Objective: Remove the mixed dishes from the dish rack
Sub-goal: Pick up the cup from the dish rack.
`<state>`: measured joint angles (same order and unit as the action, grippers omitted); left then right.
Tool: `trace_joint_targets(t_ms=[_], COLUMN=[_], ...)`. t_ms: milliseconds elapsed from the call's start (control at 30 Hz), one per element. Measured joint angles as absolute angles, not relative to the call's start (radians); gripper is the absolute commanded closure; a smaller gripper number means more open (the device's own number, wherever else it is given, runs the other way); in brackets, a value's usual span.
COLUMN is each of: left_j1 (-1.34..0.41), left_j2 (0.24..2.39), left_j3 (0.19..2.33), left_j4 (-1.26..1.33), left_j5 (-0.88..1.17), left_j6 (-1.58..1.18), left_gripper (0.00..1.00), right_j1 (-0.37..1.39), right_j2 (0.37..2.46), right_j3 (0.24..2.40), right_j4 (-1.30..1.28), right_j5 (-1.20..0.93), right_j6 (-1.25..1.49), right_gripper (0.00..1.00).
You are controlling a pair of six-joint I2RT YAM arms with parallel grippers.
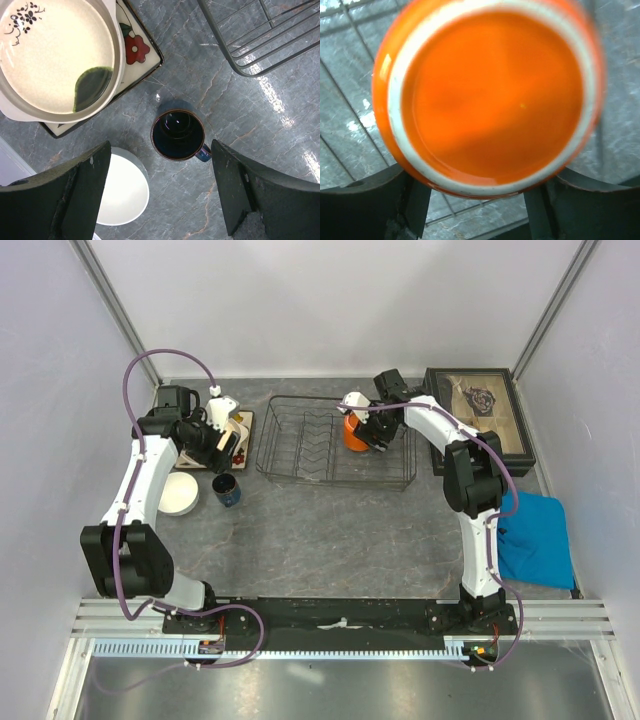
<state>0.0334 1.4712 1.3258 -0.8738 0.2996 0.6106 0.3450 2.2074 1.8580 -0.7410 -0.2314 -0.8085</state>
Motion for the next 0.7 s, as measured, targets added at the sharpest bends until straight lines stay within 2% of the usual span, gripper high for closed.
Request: trace_joint_targets(t_ms=[467,700], left_j1=[0.033,0.033], left_j2=[1.473,1.473], left_j3=[1.318,1.299], left_j4=[-0.858,-0.857], left_j5=[0.299,0.298], left_j6=[0.611,0.611], left_gripper=[0.13,0.13], right_j1=[0.370,0.371], right_j2=[2.142,2.142], right_j3=[1.752,1.749], right_j4=[-0.733,-0.702], right_j5=[-0.250,-0.249], right_j6=[-0.810,-0.793], right_gripper=[0.34,0.50])
